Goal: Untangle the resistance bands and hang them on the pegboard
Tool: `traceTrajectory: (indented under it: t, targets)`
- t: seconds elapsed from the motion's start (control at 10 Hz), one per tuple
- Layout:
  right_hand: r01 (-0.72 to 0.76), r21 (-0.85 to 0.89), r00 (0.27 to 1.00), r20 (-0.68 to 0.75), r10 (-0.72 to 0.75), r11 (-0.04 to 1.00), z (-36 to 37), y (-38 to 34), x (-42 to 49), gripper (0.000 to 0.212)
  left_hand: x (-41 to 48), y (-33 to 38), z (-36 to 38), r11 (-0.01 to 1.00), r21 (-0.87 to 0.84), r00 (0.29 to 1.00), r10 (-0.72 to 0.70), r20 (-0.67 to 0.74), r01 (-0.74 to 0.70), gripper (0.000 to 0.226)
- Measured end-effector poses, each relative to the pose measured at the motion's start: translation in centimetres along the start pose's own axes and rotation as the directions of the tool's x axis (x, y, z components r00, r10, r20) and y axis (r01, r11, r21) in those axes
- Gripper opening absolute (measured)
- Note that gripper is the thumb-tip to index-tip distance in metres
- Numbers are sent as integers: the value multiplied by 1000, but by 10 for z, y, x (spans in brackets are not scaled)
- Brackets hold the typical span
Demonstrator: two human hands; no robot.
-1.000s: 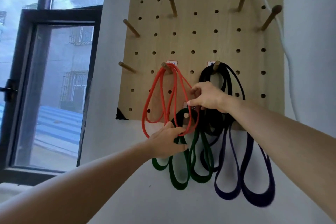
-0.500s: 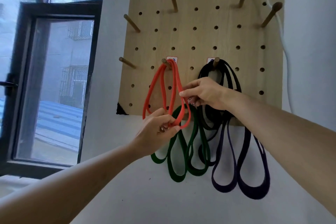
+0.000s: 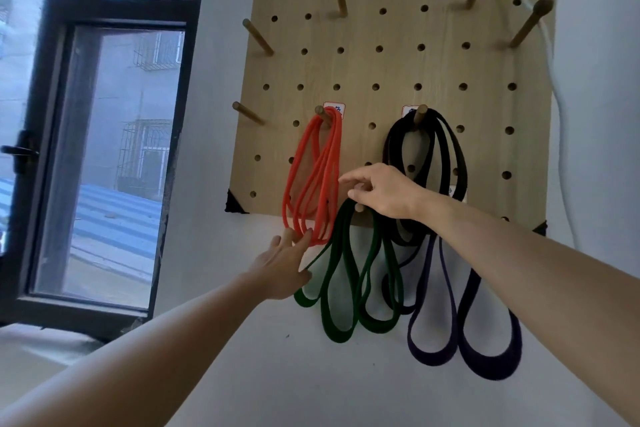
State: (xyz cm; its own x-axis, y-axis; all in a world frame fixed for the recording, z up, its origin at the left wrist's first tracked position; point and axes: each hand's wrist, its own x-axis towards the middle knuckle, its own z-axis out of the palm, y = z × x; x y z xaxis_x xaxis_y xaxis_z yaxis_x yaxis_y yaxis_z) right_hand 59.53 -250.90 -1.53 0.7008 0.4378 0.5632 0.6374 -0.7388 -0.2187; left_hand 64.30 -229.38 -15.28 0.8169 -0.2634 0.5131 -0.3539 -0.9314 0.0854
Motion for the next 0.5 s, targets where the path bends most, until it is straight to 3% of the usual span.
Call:
traceTrajectory:
  t: [0.1,0.3,0.4,0.5]
  targets:
    - [12,8,1000,-3,-12,1000,-3,3,-8,34,-19,3,10,999,-16,999,49,3,-49,97]
    - [74,-84,991,-107,-83,994,1,6,-38,36,-42,-1,7,976,-153,970,120,-212,-154,95]
    - [136,-57,970,-197,-145,989,5,5,-60,30,-49,5,-8,940,-269,956,138,-257,-208,84]
    - [149,-15,968,-202,-149,989,11,4,-86,25,-56,12,-32,919,-303,947,171,-272,-253,54]
